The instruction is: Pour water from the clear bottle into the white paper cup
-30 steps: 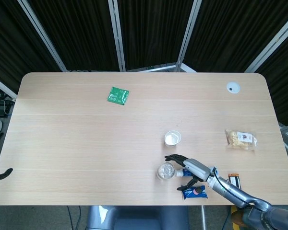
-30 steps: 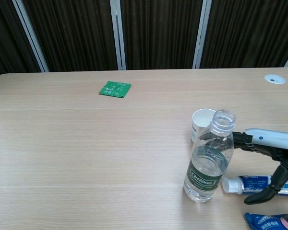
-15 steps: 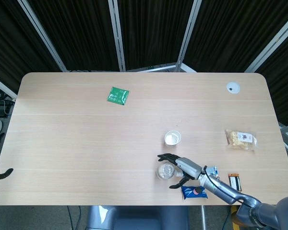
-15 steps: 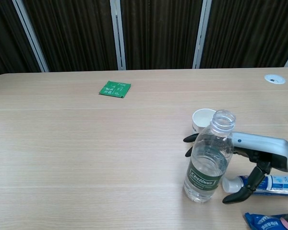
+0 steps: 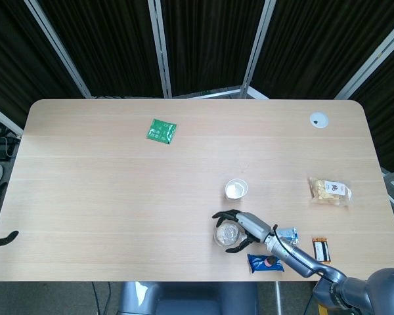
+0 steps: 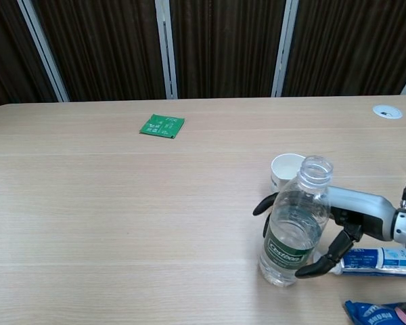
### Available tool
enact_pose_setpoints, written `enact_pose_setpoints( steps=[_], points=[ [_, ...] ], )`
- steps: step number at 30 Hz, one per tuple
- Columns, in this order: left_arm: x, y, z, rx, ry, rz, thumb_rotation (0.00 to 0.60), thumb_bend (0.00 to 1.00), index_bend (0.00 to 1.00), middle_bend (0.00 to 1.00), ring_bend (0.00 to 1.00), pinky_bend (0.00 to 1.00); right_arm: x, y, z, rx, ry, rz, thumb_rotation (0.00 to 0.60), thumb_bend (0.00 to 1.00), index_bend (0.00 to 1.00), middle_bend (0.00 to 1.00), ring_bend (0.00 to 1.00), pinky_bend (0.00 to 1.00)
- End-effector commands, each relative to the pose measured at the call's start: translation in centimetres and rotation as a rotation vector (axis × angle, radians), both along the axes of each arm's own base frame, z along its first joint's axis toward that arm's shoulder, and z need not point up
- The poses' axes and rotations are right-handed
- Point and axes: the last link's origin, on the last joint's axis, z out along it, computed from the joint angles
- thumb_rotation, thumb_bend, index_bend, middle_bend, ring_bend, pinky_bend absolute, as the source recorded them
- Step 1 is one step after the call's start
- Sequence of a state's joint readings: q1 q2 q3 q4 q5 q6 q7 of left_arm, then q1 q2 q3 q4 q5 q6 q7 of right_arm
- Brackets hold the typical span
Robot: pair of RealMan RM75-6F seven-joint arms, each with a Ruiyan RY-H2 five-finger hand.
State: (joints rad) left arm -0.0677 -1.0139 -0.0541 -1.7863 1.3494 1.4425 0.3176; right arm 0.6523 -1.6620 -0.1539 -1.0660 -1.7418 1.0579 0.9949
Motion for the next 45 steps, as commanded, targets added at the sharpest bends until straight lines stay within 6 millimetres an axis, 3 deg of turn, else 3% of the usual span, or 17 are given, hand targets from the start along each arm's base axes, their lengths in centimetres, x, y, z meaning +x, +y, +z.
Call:
enact_pose_setpoints(
  steps=[1,8,14,21,24,29,37,45],
  points=[
    [0.0,0.0,0.0,0.0,0.0,0.0,0.6,0.0,0.0,0.0,0.0,0.0,0.2,0.0,0.0,0.002,-0.013,-0.006,0.6,0.1,0.37,0.51,0.35,0.23],
    [0.1,-0.1,-0.1,-0.001,0.0,-0.005,0.6,0.0,0.0,0.0,0.0,0.0,0.5,0.4,0.3,0.022,-0.072,-0.066,0.6,0.3,0.48,0.59,0.43,0.29],
    [0.3,-0.2,0.0,-0.002,-0.007,-0.011,0.6,0.0,0.0,0.0,0.0,0.0,0.5,0.4,1.8,0.009,-0.104,-0.09,0.6,0.36,0.48,0.59,0.43,0.3],
    [0.5,-0.4,0.0,-0.01,-0.017,-0.02,0.6,0.0,0.0,0.0,0.0,0.0,0.0,-0.2,6.2,-0.098,-0.116,-0.07,0.6,0.37,0.48,0.59,0.43,0.31],
    [0.7,-0.6,0.2,-0.01,-0.026,-0.03,0.6,0.0,0.0,0.0,0.0,0.0,-1.7,-2.0,9.8,-0.25,-0.05,-0.09,0.6,0.39,0.48,0.59,0.43,0.31],
    [0.7,-0.7,0.3,-0.012,-0.032,-0.034,0.6,0.0,0.0,0.0,0.0,0.0,-3.2,-3.8,12.1,-0.378,0.045,-0.125,0.6,0.41,0.48,0.59,0.43,0.31],
    [0.8,-0.7,0.3,-0.013,-0.037,-0.038,0.6,0.0,0.0,0.0,0.0,0.0,-5.4,-5.7,13.9,-0.51,0.229,-0.14,0.6,0.44,0.48,0.6,0.44,0.32],
    [0.8,-0.7,0.3,-0.017,-0.039,-0.034,0.6,0.0,0.0,0.0,0.0,0.0,-6.4,-5.8,13.2,-0.53,0.345,-0.115,0.6,0.46,0.48,0.6,0.44,0.33]
  ],
)
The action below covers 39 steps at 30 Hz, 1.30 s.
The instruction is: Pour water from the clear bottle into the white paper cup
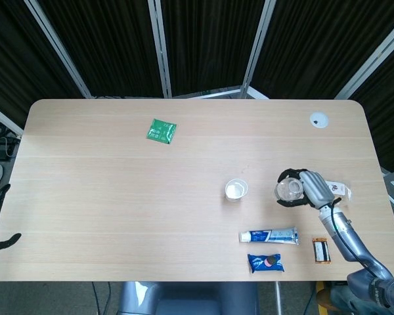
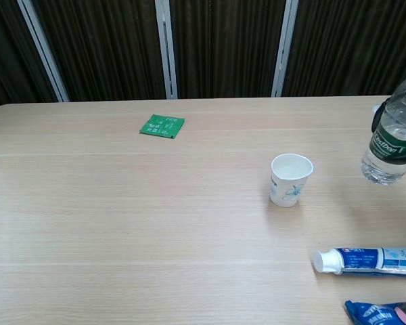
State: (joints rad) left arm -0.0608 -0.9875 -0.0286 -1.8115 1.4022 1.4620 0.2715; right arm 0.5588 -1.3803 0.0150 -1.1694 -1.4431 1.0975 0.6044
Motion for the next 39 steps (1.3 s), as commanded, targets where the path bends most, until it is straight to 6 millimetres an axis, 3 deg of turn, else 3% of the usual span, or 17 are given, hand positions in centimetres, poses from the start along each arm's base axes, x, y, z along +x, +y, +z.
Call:
enact_pose_setpoints(
  steps=[1,10,39],
  points=[
    [0.0,0.0,0.0,-0.002,0.0,0.001,0.6,0.0,0.0,0.0,0.0,0.0,-0.5,-0.2,-0.5,-0.015,0.1,0.018,0.6,0.46,0.48,0.6,0.44,0.33],
    [-0.1,0.1,-0.1,-0.005,0.003,0.005,0.6,0.0,0.0,0.0,0.0,0.0,-0.3,-1.5,-1.7,-0.08,0.354,0.082,0.6,0.48,0.49,0.6,0.44,0.33],
    [-0.3,0.3,-0.1,-0.007,0.004,0.018,0.6,0.0,0.0,0.0,0.0,0.0,3.4,-5.3,-5.2,-0.139,0.756,0.045,0.6,0.56,0.53,0.64,0.48,0.36]
  ],
)
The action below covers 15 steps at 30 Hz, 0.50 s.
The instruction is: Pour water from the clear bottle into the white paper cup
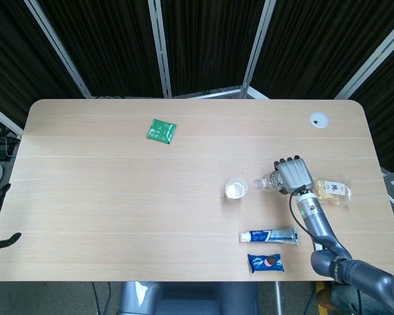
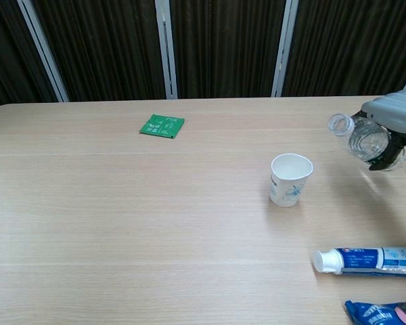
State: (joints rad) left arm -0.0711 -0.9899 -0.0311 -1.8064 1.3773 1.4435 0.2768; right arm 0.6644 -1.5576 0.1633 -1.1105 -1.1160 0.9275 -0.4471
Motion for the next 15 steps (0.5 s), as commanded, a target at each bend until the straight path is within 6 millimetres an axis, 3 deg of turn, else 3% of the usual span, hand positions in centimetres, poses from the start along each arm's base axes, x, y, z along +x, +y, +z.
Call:
enact_pose_setpoints(
  steps=[1,15],
  points=[
    [0.0,0.0,0.0,0.001,-0.001,0.0,0.6,0.0,0.0,0.0,0.0,0.0,0.5,-0.6,-0.5,-0.021,0.02,-0.004,0.6,0.56,0.53,0.64,0.49,0.36],
    [-0.2,0.2,0.0,0.001,0.002,0.011,0.6,0.0,0.0,0.0,0.0,0.0,1.8,-1.8,-1.2,-0.115,0.17,0.005,0.6,0.58,0.54,0.64,0.49,0.36]
  ],
)
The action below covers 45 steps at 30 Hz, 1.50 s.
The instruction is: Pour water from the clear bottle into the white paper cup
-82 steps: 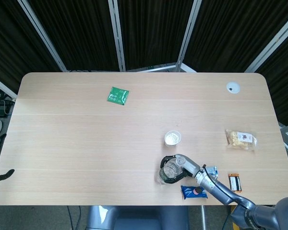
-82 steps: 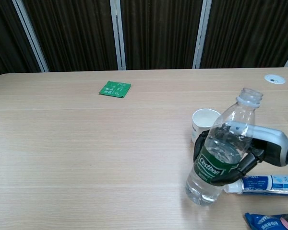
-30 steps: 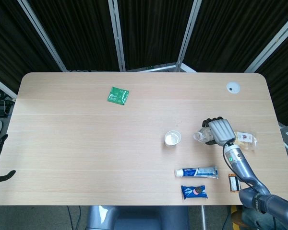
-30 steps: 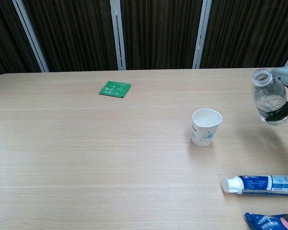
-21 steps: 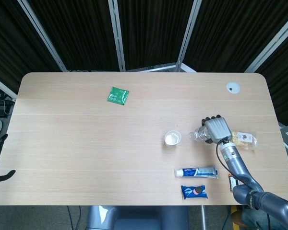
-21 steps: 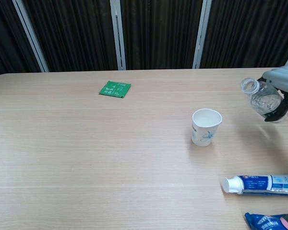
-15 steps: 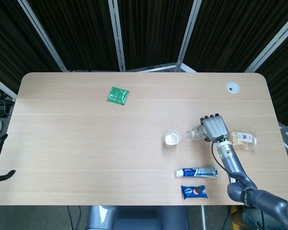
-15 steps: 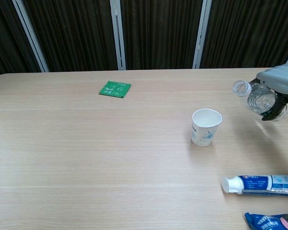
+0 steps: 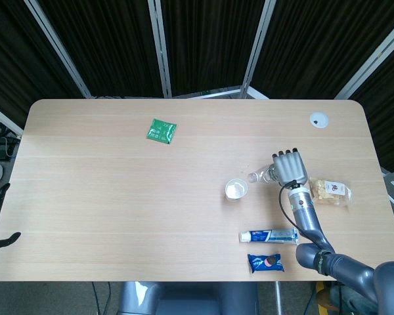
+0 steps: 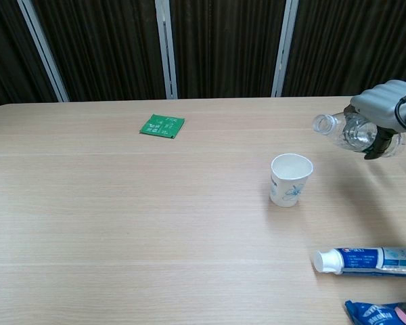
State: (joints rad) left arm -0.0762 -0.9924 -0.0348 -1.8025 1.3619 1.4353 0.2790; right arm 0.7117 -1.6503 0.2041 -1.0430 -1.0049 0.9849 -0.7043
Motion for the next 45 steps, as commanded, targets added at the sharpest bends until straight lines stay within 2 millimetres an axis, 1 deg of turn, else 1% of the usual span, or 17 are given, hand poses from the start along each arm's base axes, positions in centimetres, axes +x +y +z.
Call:
enact_pose_setpoints(
  steps=[1,8,17,25,34,45],
  points=[
    [0.0,0.0,0.0,0.0,0.0,0.001,0.6,0.0,0.0,0.0,0.0,0.0,0.2,-0.2,-0.1,-0.023,0.018,0.001,0.6,0.58,0.54,0.64,0.49,0.36],
    [-0.1,0.1,-0.1,-0.003,0.003,0.004,0.6,0.0,0.0,0.0,0.0,0.0,0.2,-0.3,-0.3,-0.036,0.092,0.008,0.6,0.6,0.54,0.65,0.49,0.36],
    [-0.1,0.1,-0.1,-0.006,0.005,0.006,0.6,0.0,0.0,0.0,0.0,0.0,0.5,-0.2,0.1,-0.071,0.157,0.048,0.6,0.62,0.54,0.65,0.5,0.36],
    [-0.1,0.1,-0.1,-0.007,0.004,0.006,0.6,0.0,0.0,0.0,0.0,0.0,1.0,0.1,-0.1,-0.091,0.24,0.081,0.6,0.63,0.54,0.65,0.5,0.36],
    [-0.1,0.1,-0.1,-0.006,0.002,0.007,0.6,0.0,0.0,0.0,0.0,0.0,1.8,0.2,-0.5,-0.095,0.279,0.108,0.6,0.64,0.54,0.66,0.5,0.36],
    [-0.1,0.1,0.0,-0.005,0.001,0.008,0.6,0.0,0.0,0.0,0.0,0.0,2.2,0.0,-0.5,-0.125,0.336,0.127,0.6,0.66,0.54,0.66,0.51,0.36]
  ],
)
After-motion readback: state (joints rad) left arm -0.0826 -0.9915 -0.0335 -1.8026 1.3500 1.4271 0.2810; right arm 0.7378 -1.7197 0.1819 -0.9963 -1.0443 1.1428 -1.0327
